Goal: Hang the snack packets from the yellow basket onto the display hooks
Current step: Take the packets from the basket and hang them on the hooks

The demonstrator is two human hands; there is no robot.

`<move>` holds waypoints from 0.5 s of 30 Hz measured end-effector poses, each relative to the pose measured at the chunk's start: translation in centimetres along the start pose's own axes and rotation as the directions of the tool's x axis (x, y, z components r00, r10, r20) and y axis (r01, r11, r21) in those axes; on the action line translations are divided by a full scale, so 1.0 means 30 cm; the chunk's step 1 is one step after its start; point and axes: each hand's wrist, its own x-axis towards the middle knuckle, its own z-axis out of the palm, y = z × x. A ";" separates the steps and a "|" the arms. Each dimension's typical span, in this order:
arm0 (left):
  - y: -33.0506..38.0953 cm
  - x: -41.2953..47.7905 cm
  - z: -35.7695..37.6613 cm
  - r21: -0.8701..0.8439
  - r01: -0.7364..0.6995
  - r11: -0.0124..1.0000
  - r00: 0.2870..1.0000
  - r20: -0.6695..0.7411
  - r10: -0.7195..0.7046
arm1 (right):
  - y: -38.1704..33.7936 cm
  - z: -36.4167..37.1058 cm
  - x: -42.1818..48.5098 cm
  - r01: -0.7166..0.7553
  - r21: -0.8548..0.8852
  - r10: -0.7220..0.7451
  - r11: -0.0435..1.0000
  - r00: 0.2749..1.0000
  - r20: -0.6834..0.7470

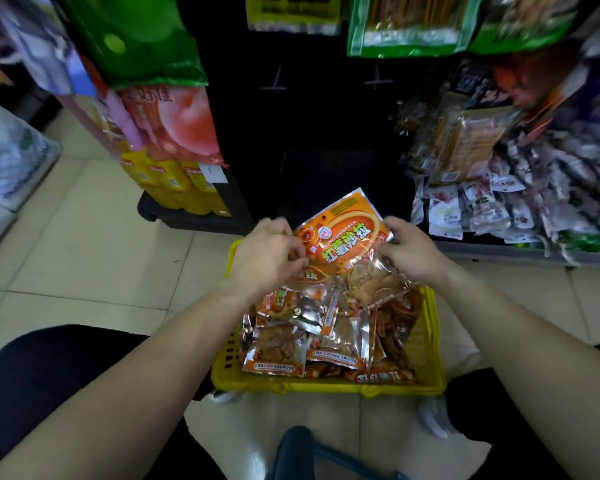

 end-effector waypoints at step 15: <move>0.090 0.021 -0.230 -0.514 -0.066 0.855 0.968 -0.243 -0.071 | -0.148 -0.085 -0.093 0.114 0.128 -0.107 0.985 0.992 -0.062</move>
